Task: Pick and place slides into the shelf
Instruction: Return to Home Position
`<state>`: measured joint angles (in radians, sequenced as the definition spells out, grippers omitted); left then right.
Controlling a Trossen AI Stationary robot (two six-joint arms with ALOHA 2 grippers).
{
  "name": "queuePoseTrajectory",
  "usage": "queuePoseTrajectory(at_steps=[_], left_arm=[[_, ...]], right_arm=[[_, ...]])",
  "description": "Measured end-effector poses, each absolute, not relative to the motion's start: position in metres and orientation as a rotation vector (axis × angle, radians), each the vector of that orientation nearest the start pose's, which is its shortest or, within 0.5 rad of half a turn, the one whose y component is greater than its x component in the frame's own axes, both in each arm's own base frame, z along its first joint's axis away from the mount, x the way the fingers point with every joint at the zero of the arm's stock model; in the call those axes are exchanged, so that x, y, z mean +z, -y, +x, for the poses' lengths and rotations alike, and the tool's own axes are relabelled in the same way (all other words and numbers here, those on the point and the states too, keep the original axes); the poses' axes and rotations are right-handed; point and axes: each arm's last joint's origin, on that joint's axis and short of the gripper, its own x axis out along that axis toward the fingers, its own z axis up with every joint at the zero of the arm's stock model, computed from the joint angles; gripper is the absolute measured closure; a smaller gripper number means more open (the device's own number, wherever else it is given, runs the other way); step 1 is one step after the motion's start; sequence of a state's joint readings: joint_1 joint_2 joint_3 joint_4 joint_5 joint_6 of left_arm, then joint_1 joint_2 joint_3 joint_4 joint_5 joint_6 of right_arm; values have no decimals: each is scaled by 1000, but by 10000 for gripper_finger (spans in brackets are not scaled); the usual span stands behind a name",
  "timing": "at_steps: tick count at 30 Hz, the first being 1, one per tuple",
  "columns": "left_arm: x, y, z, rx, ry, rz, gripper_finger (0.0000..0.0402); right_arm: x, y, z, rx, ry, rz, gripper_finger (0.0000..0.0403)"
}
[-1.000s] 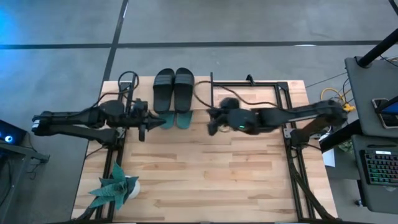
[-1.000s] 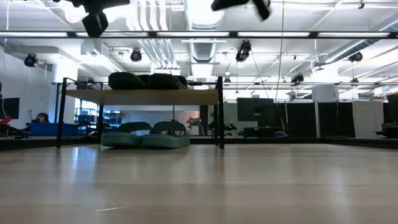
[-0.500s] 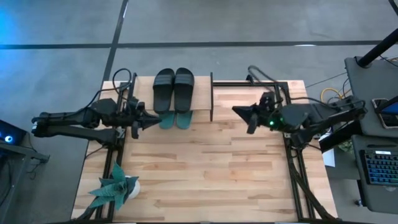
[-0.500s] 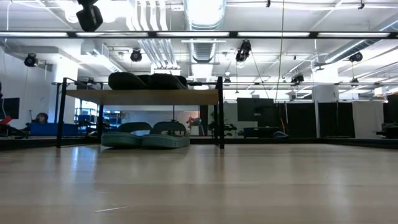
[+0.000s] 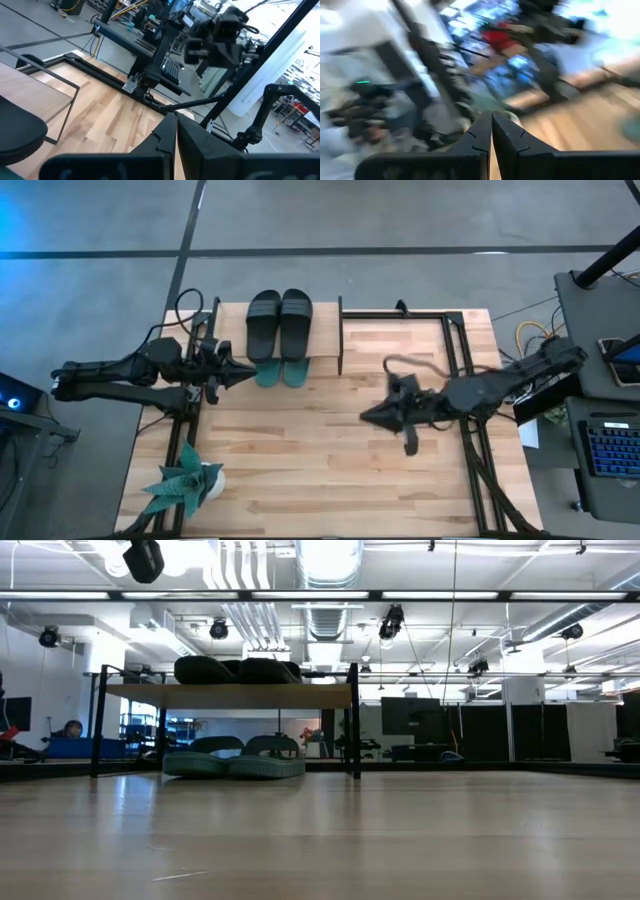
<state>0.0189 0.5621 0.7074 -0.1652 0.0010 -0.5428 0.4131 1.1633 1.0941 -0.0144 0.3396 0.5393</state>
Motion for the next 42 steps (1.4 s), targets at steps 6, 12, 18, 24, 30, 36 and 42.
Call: queuePoseTrajectory(at_steps=[6,12,18,24,30,36,42], left_arm=[[337,-3,127,26,-15,-526,402],[336,-2,125,4,-26,-441,402],[339,-1,87,-2,38,-344,402],[311,-3,56,72,71,-333,402],[290,-5,44,121,182,-304,402],[279,-6,59,173,105,-294,402],[276,-7,61,220,174,-213,402]], right_arm=[[354,-53,265,161,21,456,394],[351,-21,230,13,-81,444,394],[345,-25,190,-90,-51,464,394],[318,-28,170,-69,-82,422,394],[290,-19,148,-100,-40,431,394],[267,-8,124,-137,54,448,394],[244,0,108,-175,101,438,394]])
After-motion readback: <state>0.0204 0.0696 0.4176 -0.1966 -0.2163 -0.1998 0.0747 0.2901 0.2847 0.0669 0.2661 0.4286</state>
